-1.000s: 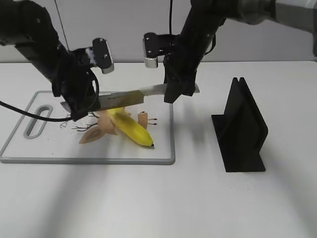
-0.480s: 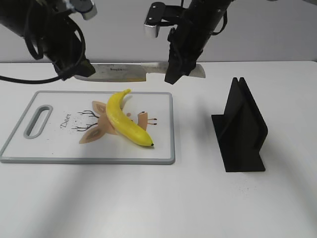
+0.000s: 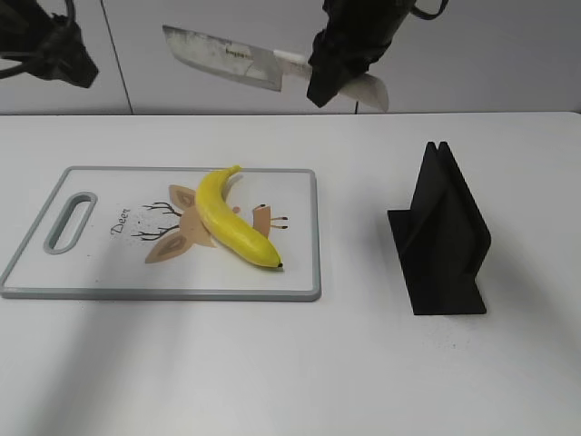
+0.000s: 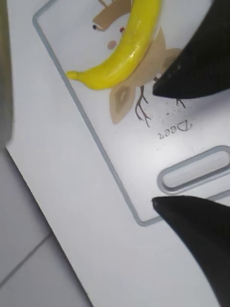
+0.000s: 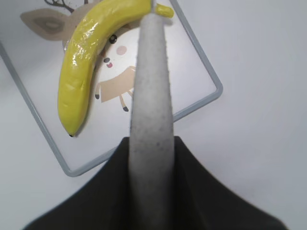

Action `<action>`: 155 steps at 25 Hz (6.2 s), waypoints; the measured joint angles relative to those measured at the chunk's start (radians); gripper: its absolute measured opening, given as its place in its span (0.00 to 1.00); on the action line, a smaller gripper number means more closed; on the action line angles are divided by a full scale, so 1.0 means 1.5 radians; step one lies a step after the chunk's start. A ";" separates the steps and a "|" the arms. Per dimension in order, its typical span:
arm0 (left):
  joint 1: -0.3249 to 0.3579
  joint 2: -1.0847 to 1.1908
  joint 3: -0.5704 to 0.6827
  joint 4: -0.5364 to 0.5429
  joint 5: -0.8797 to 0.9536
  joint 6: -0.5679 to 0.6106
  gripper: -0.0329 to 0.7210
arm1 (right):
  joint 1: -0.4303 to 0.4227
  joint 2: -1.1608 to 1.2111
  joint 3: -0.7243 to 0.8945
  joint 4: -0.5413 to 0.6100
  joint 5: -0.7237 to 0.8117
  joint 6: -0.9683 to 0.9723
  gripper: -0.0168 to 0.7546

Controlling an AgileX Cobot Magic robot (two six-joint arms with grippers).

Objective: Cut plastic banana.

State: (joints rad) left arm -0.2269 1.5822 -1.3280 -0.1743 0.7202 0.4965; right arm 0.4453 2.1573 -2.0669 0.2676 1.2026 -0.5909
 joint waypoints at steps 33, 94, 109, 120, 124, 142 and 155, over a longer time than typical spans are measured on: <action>0.030 -0.670 0.413 0.158 0.172 -0.273 0.81 | -0.072 -0.456 0.509 -0.114 -0.096 0.497 0.26; 0.030 -1.040 0.547 0.089 0.221 -0.273 0.77 | -0.072 -0.402 0.697 -0.105 -0.233 0.547 0.57; 0.030 -1.040 0.547 0.091 0.221 -0.273 0.77 | -0.072 -0.592 0.753 -0.049 -0.170 0.404 0.81; 0.030 -1.040 0.547 0.091 0.220 -0.273 0.77 | -0.072 -1.012 0.996 -0.045 -0.217 0.288 0.75; 0.030 -1.040 0.547 0.091 0.220 -0.273 0.77 | -0.072 -1.151 1.063 -0.045 -0.223 0.278 0.75; 0.030 -1.040 0.547 0.091 0.218 -0.273 0.77 | -0.072 -1.441 1.101 -0.153 -0.169 0.298 0.75; 0.030 -1.040 0.547 0.092 0.218 -0.273 0.77 | -0.094 -1.441 1.101 -0.153 -0.171 0.299 0.75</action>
State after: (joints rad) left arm -0.1820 0.0218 -0.5079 -0.0365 1.0479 0.0877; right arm 0.3049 -0.0046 -0.4156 0.0375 0.9469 -0.1421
